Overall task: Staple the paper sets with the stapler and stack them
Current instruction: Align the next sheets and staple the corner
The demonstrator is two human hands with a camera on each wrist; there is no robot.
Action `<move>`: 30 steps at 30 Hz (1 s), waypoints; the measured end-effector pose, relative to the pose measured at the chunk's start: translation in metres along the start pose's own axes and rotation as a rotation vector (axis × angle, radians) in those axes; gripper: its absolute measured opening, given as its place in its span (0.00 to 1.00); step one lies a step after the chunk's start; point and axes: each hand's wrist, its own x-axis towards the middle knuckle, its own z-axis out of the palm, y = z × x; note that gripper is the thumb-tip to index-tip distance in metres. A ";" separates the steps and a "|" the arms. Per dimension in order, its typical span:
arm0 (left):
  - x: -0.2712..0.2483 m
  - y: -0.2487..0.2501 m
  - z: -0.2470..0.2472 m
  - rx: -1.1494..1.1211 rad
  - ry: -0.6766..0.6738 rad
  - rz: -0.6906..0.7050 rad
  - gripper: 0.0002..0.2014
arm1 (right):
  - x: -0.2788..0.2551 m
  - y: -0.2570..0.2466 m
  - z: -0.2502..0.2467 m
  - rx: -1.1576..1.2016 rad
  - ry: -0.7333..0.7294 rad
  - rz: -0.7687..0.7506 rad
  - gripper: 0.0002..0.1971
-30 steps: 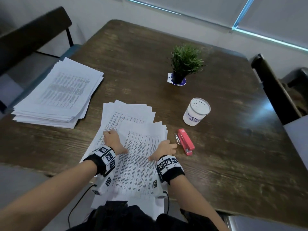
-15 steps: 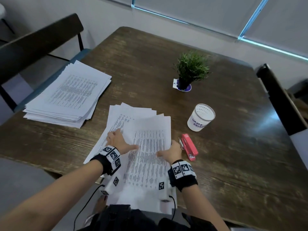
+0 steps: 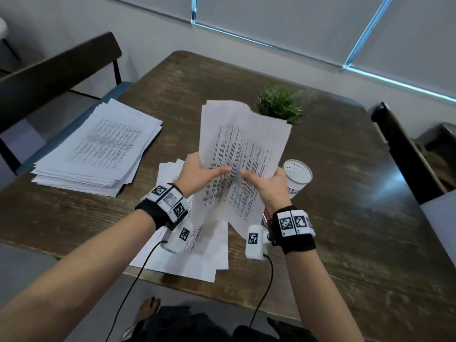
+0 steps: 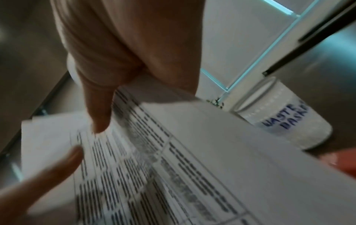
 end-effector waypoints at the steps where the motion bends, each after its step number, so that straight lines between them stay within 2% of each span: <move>1: 0.003 0.007 0.001 -0.002 0.035 0.024 0.19 | 0.002 -0.004 0.003 0.020 0.049 -0.037 0.14; 3: 0.009 0.022 -0.002 -0.066 0.136 0.041 0.18 | 0.007 -0.012 0.003 0.090 0.124 -0.098 0.14; 5: 0.016 0.034 -0.011 -0.138 0.186 0.063 0.19 | 0.012 -0.019 -0.001 0.138 0.137 -0.138 0.13; 10: 0.023 0.052 -0.026 -0.169 0.188 0.128 0.13 | 0.020 -0.026 0.000 0.181 0.111 -0.133 0.20; 17: 0.024 0.060 -0.032 -0.187 0.237 0.148 0.13 | 0.024 -0.037 0.008 0.206 0.093 -0.174 0.15; 21: 0.022 0.050 -0.039 -0.176 0.181 0.072 0.12 | 0.028 -0.030 0.006 0.218 0.109 -0.106 0.15; 25: 0.017 0.031 -0.039 -0.126 0.103 -0.006 0.19 | 0.024 -0.009 0.010 0.166 0.072 -0.006 0.18; 30: 0.014 0.047 -0.035 -0.148 0.130 0.102 0.18 | 0.021 -0.021 0.010 0.163 0.130 -0.091 0.18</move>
